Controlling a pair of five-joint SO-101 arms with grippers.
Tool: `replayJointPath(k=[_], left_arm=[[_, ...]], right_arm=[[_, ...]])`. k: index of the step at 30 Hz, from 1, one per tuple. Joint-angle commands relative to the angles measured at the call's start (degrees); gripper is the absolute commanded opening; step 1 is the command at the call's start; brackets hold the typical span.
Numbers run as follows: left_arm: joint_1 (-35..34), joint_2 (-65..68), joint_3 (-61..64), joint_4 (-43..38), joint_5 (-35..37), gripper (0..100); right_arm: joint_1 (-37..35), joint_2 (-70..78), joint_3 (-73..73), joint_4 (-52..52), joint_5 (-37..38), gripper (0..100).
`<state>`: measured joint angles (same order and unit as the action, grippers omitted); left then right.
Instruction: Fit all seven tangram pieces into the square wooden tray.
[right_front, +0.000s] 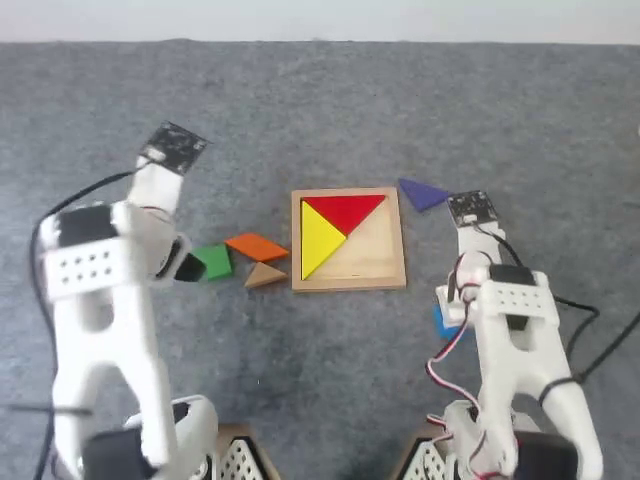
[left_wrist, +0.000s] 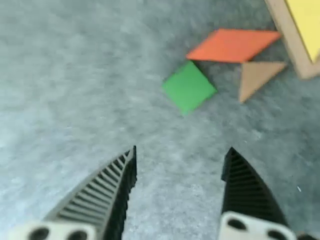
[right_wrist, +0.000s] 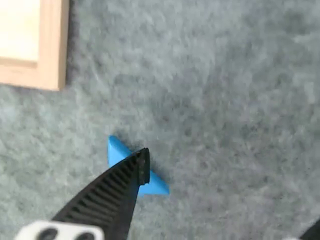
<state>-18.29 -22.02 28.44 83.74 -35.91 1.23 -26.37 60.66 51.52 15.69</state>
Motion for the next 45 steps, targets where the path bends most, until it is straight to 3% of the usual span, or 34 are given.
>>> replayJointPath(k=[1,10,16,24,45], left_arm=[[3.34,4.57,-1.36,-1.23,-3.96,28],[12.22,15.30,-1.45,-11.08,-5.10,28],[13.10,22.86,-2.95,-20.66,-10.81,28],[13.63,31.30,-10.07,-26.11,-10.99,28],[16.70,45.54,-18.07,-31.03,-9.85,27]], right_arm=[[0.57,-4.35,1.41,-2.95,-0.70,50.7],[0.57,-4.79,2.64,-4.79,-0.70,50.7],[0.57,-4.88,2.64,-4.79,-0.70,50.7],[0.57,-4.97,2.64,-4.79,-0.70,50.7],[0.57,-5.05,2.64,-4.79,-0.44,50.7]])
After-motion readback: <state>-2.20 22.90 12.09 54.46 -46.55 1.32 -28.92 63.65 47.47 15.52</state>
